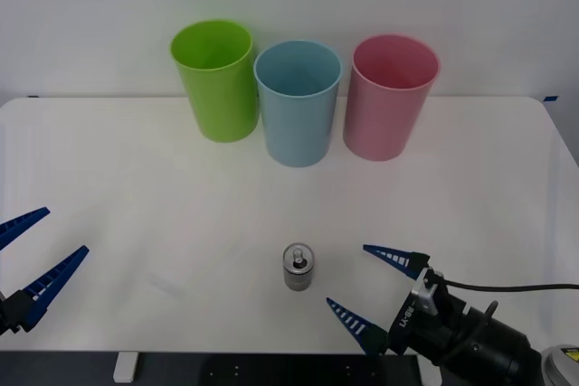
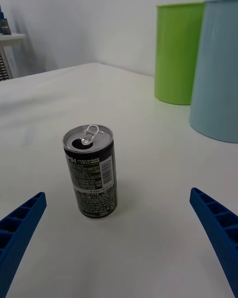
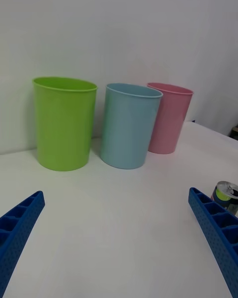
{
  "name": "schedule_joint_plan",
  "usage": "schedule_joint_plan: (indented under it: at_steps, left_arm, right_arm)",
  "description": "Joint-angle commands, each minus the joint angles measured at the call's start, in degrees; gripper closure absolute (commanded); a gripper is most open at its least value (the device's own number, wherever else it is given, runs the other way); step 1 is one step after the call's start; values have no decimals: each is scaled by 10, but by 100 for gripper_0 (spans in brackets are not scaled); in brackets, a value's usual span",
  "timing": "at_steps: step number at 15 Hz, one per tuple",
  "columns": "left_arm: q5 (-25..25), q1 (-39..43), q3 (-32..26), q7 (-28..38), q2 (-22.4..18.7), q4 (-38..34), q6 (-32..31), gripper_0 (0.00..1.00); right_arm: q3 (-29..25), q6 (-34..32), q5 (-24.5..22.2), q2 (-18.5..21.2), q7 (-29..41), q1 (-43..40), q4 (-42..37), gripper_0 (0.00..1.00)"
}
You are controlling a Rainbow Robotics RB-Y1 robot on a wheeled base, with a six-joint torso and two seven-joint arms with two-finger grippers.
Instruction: Grasp the object on the table and drop it into the matching bin: aluminum can to the light blue bin, PET bottle to the pink bin.
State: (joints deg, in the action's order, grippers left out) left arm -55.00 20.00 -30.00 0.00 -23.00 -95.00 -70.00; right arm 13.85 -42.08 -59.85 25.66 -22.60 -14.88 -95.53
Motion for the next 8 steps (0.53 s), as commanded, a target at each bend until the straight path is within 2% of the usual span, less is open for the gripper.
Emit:
schedule_joint_plan:
  at_steps: [1, 4, 8]
  left_arm:
    - [0, 0, 0, 0, 0, 0, 0, 0]
    - [0, 0, 0, 0, 0, 0, 0, 0]
    - [0, 0, 0, 0, 0, 0, 0, 0]
  right_arm:
    - [33, 38, 0, 0, -2, 15, 0, 0]
    - [64, 76, 0, 0, -2, 33, 2, 0]
    - [79, 72, -3, -23, -7, 91, 78, 0]
